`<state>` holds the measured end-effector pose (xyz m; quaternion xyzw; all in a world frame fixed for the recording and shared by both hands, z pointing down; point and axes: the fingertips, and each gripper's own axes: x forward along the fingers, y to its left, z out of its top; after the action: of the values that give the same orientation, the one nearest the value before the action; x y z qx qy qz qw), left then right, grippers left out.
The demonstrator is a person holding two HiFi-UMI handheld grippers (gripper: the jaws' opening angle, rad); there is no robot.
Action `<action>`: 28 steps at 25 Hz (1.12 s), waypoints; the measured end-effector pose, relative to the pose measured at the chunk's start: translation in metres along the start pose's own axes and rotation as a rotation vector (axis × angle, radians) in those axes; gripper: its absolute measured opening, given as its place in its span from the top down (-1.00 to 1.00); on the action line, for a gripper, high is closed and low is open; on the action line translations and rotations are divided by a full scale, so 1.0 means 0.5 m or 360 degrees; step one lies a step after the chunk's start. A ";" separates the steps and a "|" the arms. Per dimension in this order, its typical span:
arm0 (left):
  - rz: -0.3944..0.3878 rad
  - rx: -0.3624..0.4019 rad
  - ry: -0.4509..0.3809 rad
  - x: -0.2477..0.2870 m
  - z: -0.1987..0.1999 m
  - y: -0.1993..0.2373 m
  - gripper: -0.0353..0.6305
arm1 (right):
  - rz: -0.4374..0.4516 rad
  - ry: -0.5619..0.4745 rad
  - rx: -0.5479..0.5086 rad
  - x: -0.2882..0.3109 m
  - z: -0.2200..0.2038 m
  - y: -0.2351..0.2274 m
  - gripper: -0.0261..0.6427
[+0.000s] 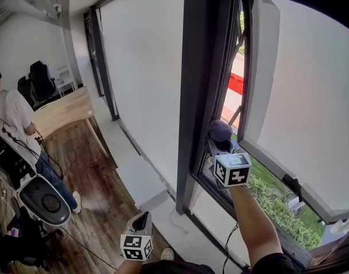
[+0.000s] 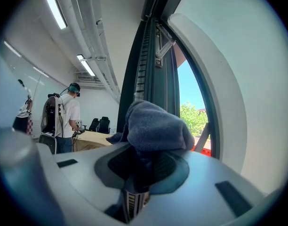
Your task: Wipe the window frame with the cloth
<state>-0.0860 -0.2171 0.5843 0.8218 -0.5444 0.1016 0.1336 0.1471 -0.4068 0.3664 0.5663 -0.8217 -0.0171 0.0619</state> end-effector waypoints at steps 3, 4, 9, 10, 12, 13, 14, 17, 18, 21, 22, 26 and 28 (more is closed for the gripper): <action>-0.0002 0.0006 0.0002 0.001 0.001 -0.004 0.88 | 0.0018 0.0066 -0.0015 0.004 -0.023 0.003 0.71; -0.0002 0.0008 0.0003 0.002 0.001 -0.006 0.88 | 0.0026 0.0090 -0.0022 0.005 -0.031 0.004 0.71; -0.0004 0.0019 0.0008 0.001 0.002 -0.011 0.88 | 0.0024 0.0136 -0.0056 0.007 -0.056 0.007 0.71; -0.0004 0.0020 0.0010 0.001 0.001 -0.012 0.88 | 0.0022 0.0140 -0.0047 0.007 -0.060 0.007 0.71; -0.0001 0.0022 0.0012 -0.002 -0.001 -0.014 0.88 | 0.0018 0.0147 -0.0037 0.008 -0.070 0.008 0.71; 0.0001 0.0023 0.0013 -0.003 -0.001 -0.013 0.88 | 0.0017 0.0152 -0.0034 0.009 -0.076 0.009 0.71; 0.0003 0.0024 0.0013 -0.004 -0.002 -0.013 0.88 | 0.0016 0.0158 -0.0030 0.009 -0.081 0.009 0.71; 0.0009 0.0023 0.0010 -0.010 -0.004 -0.011 0.88 | 0.0015 0.0203 -0.0025 0.011 -0.104 0.013 0.71; 0.0011 0.0022 0.0009 -0.012 -0.005 -0.011 0.88 | 0.0015 0.0228 -0.0028 0.012 -0.114 0.014 0.71; 0.0017 0.0020 0.0008 -0.017 -0.007 -0.011 0.88 | 0.0007 0.0311 -0.0042 0.014 -0.144 0.017 0.71; 0.0020 0.0019 0.0009 -0.019 -0.008 -0.010 0.88 | 0.0003 0.0336 -0.0049 0.015 -0.152 0.018 0.71; 0.0039 0.0002 0.0014 -0.026 -0.014 -0.002 0.88 | -0.0005 0.0382 -0.0076 0.017 -0.166 0.021 0.71; 0.0046 -0.0002 0.0013 -0.027 -0.013 0.000 0.88 | -0.0004 0.0384 -0.0083 0.019 -0.165 0.021 0.71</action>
<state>-0.0916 -0.2031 0.5864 0.8134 -0.5558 0.1066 0.1348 0.1441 -0.4085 0.4503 0.5635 -0.8069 0.0298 0.1749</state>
